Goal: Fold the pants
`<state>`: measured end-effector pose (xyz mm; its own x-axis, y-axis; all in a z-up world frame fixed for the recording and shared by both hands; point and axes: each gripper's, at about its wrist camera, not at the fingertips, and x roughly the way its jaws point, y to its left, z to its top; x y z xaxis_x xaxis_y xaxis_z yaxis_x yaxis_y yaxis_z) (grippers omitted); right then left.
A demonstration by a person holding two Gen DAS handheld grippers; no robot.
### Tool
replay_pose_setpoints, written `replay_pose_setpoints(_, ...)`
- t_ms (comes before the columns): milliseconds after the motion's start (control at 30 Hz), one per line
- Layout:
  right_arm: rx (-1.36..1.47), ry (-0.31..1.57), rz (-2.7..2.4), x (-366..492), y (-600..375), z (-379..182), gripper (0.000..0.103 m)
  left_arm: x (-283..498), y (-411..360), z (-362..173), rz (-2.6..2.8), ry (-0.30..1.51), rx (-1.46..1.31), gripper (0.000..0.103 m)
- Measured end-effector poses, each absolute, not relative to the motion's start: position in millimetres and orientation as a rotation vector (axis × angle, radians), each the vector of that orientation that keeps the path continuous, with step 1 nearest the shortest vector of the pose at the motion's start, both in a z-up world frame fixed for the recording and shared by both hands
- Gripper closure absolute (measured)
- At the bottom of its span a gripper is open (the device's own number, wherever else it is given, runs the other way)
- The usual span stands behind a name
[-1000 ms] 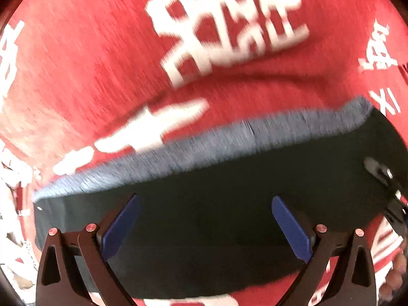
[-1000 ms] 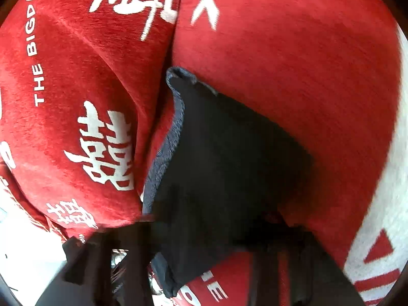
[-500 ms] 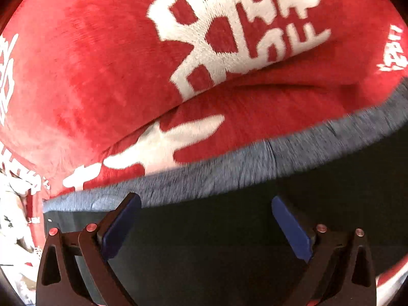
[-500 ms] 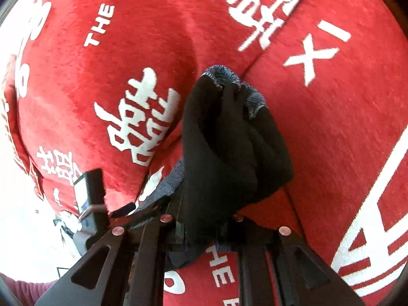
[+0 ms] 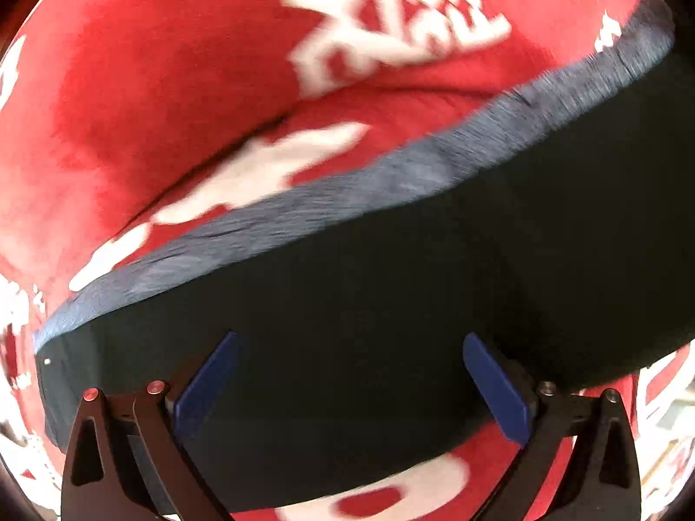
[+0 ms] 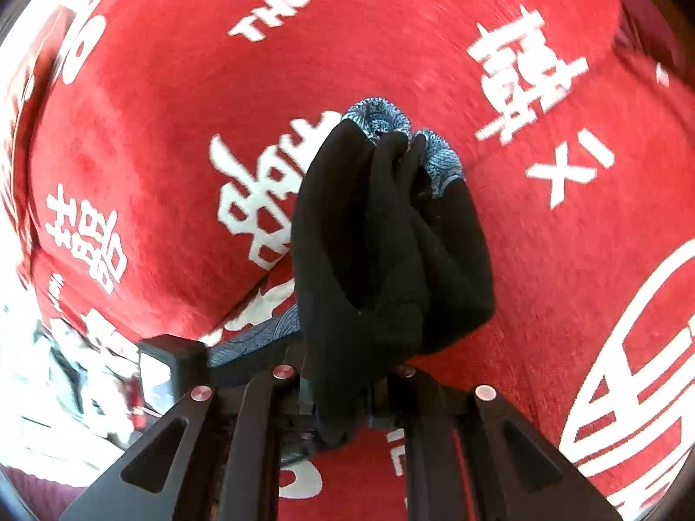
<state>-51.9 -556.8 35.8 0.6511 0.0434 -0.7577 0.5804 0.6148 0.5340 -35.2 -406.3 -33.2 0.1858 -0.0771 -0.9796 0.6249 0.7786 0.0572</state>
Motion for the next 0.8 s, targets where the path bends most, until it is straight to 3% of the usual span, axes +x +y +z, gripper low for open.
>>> replay_pose_setpoints(167, 0.626, 0.888, -0.367, -14, -485, 73, 0.088, 1, -312, -1, -0.475, 1.273, 0.4, 0.0)
replay_pose_setpoints(300, 0.455, 0.968, -0.323, 37, -411, 70, 0.086, 35, -223, -3, -0.366, 1.264, 0.377, 0.0)
replay_pose_setpoints(533, 0.182, 1.282, -0.293, 126, -272, -39, 0.063, 64, -104, -21, -0.159, 1.316, 0.289, 0.0)
replay_pose_setpoints(567, 0.1, 1.303, -0.328, 130, -258, -44, 0.056, 64, -96, -21, -0.155, 1.316, 0.282, 0.0)
replay_pose_setpoints(633, 0.056, 1.291, -0.323, 128, -242, -36, 0.045, 65, -88, -24, -0.167, 1.315, 0.276, 0.0)
replay_pose_setpoints(800, 0.261, 1.202, -0.082, 100, -244, 9, 0.037, 64, -100, -8, -0.29, 1.322, 0.215, 0.0)
